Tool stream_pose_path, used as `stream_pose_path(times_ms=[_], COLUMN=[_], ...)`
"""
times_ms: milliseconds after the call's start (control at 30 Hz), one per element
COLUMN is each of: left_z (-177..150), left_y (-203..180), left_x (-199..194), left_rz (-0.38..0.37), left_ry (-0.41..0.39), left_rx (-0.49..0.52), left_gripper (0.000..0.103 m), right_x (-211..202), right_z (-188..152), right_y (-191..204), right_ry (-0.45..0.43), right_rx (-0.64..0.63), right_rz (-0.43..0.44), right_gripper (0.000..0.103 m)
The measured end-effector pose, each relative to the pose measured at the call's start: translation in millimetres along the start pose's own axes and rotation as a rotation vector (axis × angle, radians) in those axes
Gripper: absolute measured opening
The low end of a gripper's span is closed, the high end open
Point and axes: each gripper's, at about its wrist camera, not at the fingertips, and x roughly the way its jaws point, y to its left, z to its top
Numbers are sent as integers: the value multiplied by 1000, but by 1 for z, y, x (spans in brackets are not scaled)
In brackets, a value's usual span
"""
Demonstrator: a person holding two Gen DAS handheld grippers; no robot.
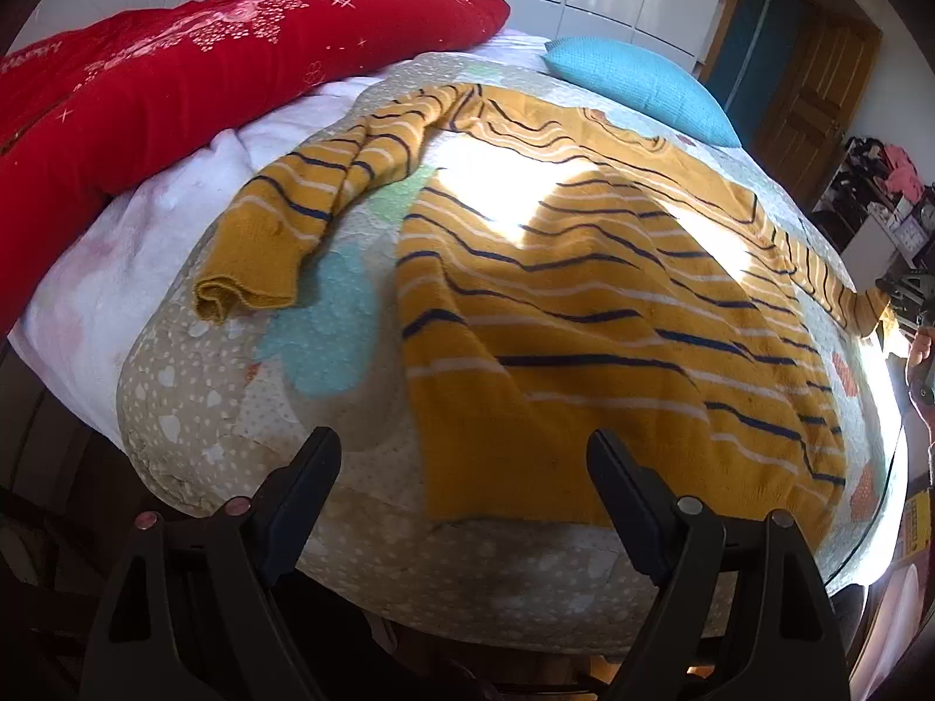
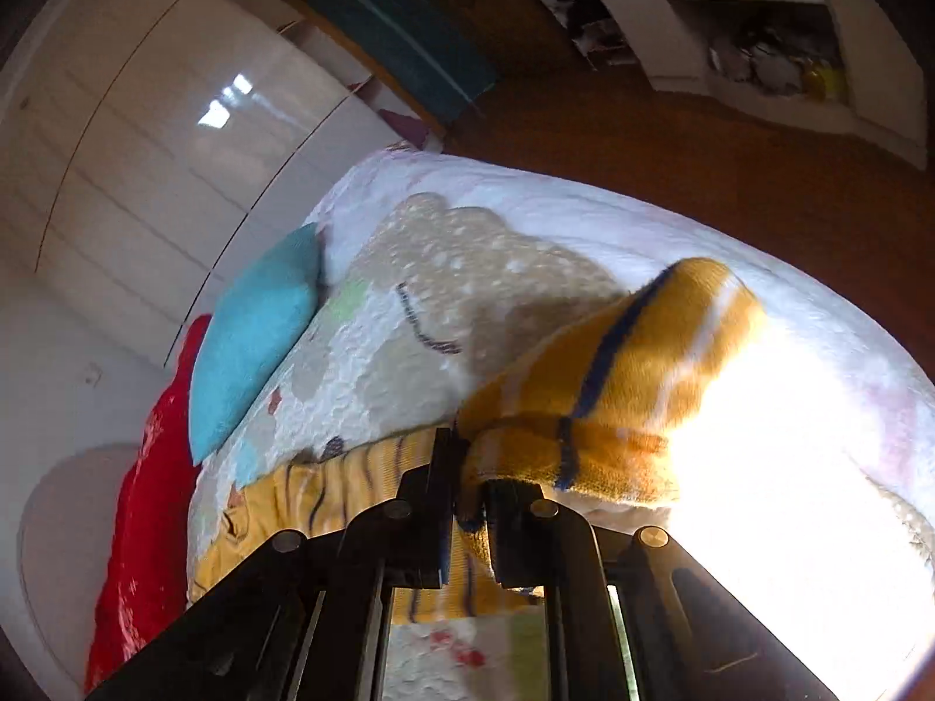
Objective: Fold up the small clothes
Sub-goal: 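Carry the sleeve across the sweater body with the right tool and release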
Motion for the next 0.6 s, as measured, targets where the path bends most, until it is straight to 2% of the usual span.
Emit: stream_pose_path(times_ms=[67,167,333,467,567,600], left_z=[0,-5,-15,-23,-27,-29], left_y=[15,38,81,113,132,136], left_x=[2,4,6,5,3,1], left_rz=[-9,-15,-7,9,2,5], left_ry=[-8,-10,-7,1,-1,-5], left_rx=[-31,-80,-186,-270,-313,-317], left_gripper=[85,85,85,85,85,85], right_x=[9,32,94,148,188,202], right_z=[-10,-44,-141,-234,-293,-310], right_y=[57,146,282,353,384,389], right_ry=[24,79,216,341,430,461], right_rx=[-113,-268,-515,-650,-758,-795], right_rz=[31,102,189,215,199,182], right_gripper=[11,11,11,10,11,14])
